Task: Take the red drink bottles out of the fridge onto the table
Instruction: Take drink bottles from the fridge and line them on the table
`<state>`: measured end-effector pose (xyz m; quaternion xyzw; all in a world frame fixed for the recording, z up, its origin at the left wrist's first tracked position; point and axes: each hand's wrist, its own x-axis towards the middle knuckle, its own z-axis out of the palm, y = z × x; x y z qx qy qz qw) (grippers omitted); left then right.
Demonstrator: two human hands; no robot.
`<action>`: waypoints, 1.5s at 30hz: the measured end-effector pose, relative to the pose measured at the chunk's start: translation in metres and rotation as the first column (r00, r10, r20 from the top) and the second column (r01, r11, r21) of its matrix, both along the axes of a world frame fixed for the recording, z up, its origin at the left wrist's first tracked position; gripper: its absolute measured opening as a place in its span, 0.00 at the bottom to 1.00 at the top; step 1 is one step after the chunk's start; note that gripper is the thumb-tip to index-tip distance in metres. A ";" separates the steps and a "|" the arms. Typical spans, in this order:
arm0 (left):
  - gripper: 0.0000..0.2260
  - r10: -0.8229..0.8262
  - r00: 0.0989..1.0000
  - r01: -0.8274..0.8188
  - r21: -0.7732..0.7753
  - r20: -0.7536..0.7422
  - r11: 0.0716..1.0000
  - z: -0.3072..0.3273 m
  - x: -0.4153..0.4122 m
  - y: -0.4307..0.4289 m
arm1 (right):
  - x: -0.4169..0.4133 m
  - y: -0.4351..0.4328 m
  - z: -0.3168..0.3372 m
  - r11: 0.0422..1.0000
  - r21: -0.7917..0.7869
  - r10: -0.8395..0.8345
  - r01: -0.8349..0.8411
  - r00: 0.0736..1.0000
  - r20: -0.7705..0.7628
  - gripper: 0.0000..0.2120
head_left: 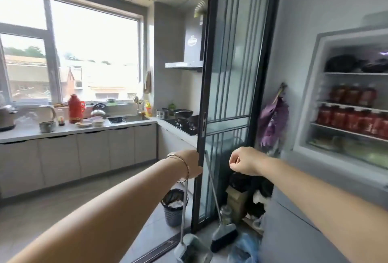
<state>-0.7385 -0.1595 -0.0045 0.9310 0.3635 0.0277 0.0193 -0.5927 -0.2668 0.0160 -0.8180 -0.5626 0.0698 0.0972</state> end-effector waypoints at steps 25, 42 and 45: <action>0.15 -0.664 0.748 0.654 0.170 0.003 0.737 0.055 0.627 0.085 | 0.527 0.016 0.036 0.706 0.135 -0.706 0.695 0.707 0.050 0.08; 0.12 -0.667 0.665 0.660 0.153 0.335 0.735 0.126 0.957 0.044 | 0.856 -0.015 0.102 0.542 0.427 -0.822 0.724 0.561 0.092 0.10; 0.12 -0.658 0.648 0.641 0.193 0.382 0.743 0.130 1.006 0.045 | 0.907 -0.009 0.103 0.475 0.463 -0.848 0.748 0.529 0.015 0.13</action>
